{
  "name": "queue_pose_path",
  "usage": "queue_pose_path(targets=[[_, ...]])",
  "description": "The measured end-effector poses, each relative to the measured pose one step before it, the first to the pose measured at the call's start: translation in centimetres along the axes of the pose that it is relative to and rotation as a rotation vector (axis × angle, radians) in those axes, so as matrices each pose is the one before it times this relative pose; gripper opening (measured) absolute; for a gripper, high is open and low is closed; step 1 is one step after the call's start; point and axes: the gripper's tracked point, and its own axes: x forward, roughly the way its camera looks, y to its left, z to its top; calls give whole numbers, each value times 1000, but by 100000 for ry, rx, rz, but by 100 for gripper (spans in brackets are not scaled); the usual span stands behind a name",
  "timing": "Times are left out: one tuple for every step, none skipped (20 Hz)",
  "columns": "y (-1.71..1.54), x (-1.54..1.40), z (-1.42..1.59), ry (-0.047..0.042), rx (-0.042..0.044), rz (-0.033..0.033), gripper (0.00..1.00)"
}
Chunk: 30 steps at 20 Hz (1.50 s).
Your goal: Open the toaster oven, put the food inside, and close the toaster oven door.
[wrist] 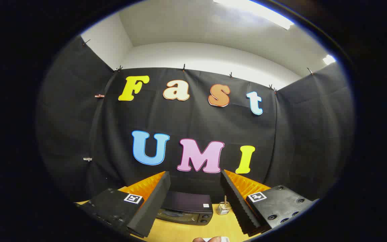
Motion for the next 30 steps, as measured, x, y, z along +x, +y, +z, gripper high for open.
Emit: queue_pose_path(targets=[[-2, 240, 118, -616, -1076, 303, 97], [-26, 253, -194, -18, -911, -126, 97], [-157, 180, -256, 624, -306, -427, 97], [-211, 291, -356, 562, -252, -690, 97], [-277, 76, -289, 181, -815, -740, 97], [-349, 219, 129, -531, -1349, -1135, 97], [-434, 117, 24, -296, -960, -786, 97], [-187, 323, 49, 116, -73, -485, 97], [-283, 172, -64, 698, 654, -511, 97], [-173, 196, 58, 49, 395, -437, 97], [-396, 108, 1, 468, 60, -867, 97], [-85, 272, 32, 551, 412, -335, 97], [-210, 106, -144, 379, 434, -639, 97], [-57, 159, -191, 796, 582, -273, 97], [65, 70, -289, 994, 1050, 99, 97], [251, -61, -411, 1131, 1352, 629, 97], [305, -40, -402, 1153, 954, 653, 97], [75, 181, -311, 741, 493, 468, 97], [119, 151, -223, 396, 523, 286, 97], [236, 121, -430, 760, 1019, 526, 97], [306, 152, -342, 776, 1508, 666, 97], [441, 352, -428, 974, 1876, 876, 97], [611, 375, -500, 1149, 1770, 1377, 97], [727, 574, -710, 1646, 1252, 1497, 97], [793, 776, -1275, 2823, 1192, 1748, 97], [954, 893, -1870, 4695, 1831, 1888, 97], [905, 910, -1899, 4381, 2451, 1815, 97], [679, 1626, -1796, 3657, 1644, 541, 98], [307, 1493, -1544, 2510, 108, -173, 98], [312, 1713, -1525, 1890, -830, -370, 98]])
